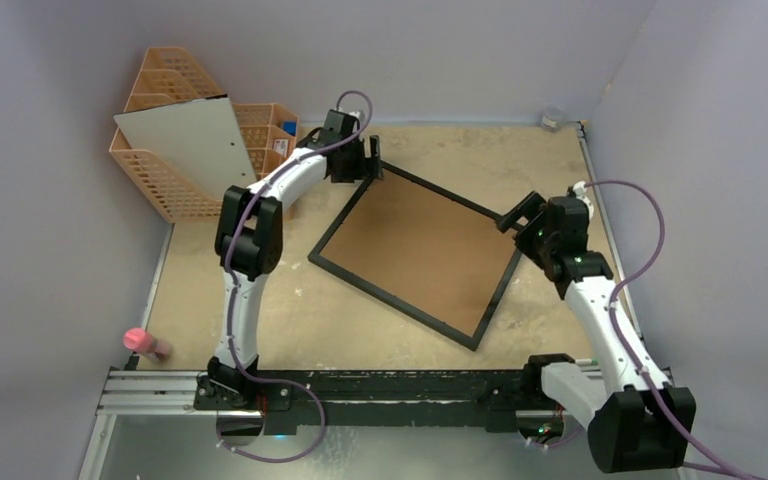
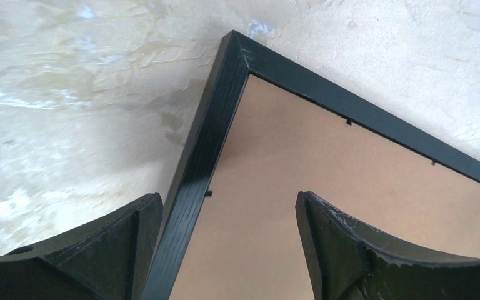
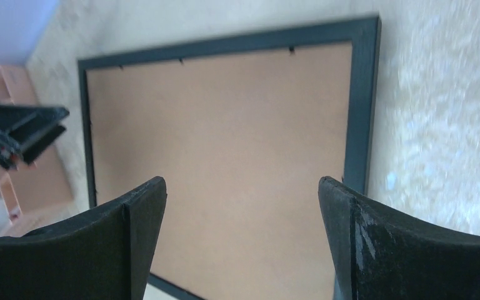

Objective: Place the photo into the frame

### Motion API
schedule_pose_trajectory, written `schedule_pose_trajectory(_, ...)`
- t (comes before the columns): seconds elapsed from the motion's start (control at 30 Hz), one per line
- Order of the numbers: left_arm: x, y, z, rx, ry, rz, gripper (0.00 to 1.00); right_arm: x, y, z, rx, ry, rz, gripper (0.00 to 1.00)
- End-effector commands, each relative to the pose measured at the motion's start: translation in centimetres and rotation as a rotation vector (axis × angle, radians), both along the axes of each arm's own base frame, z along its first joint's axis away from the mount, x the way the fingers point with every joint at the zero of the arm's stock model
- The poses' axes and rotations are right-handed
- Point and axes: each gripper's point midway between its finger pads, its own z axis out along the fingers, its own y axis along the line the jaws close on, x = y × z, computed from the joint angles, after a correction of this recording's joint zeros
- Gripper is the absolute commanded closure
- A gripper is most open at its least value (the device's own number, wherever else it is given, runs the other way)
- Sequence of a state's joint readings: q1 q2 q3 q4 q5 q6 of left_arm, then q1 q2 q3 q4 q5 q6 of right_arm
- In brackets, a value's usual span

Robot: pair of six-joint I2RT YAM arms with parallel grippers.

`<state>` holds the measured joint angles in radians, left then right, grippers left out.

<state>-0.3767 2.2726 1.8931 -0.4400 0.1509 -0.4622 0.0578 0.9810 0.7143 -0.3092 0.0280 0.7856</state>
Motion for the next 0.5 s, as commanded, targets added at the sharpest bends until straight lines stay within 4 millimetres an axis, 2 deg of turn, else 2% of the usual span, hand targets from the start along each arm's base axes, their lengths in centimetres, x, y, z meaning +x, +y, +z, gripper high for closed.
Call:
schedule_pose_trajectory(0.0, 0.5, 3.6, 9.7, 0.054, -0.167, 0.054, 0.18, 3.7, -1.3, 2.9, -0.067, -0.097, -0.05, 0.07)
schedule_pose_trajectory(0.1, -1.5, 5.4, 10.3, 0.1, -0.141, 0.092, 0.18, 7.9, 0.2, 4.5, -0.092, -0.155, 0.079, 0.08)
schedule_pose_trajectory(0.2, -4.6, 6.6, 10.1, 0.095, -0.081, 0.126, 0.18, 12.4, 0.8, 4.5, -0.145, -0.141, 0.171, 0.08)
schedule_pose_trajectory(0.3, -8.5, 8.2, 8.8, 0.072, 0.0, 0.207, 0.19, 16.3, 1.7, 3.0, -0.178, -0.087, 0.281, 0.09)
schedule_pose_trajectory(0.37, -11.4, 8.4, 7.8, 0.027, 0.046, 0.211, 0.19, 18.5, 2.2, 1.7, -0.205, -0.058, 0.347, 0.1)
schedule_pose_trajectory(0.43, -14.7, 8.7, 5.9, 0.002, 0.104, 0.213, 0.19, 20.1, 2.7, 0.3, -0.209, -0.025, 0.412, 0.1)
schedule_pose_trajectory(0.47, -15.7, 8.9, 5.7, -0.013, 0.114, 0.215, 0.19, 20.6, 3.0, -1.3, -0.208, 0.01, 0.442, 0.11)
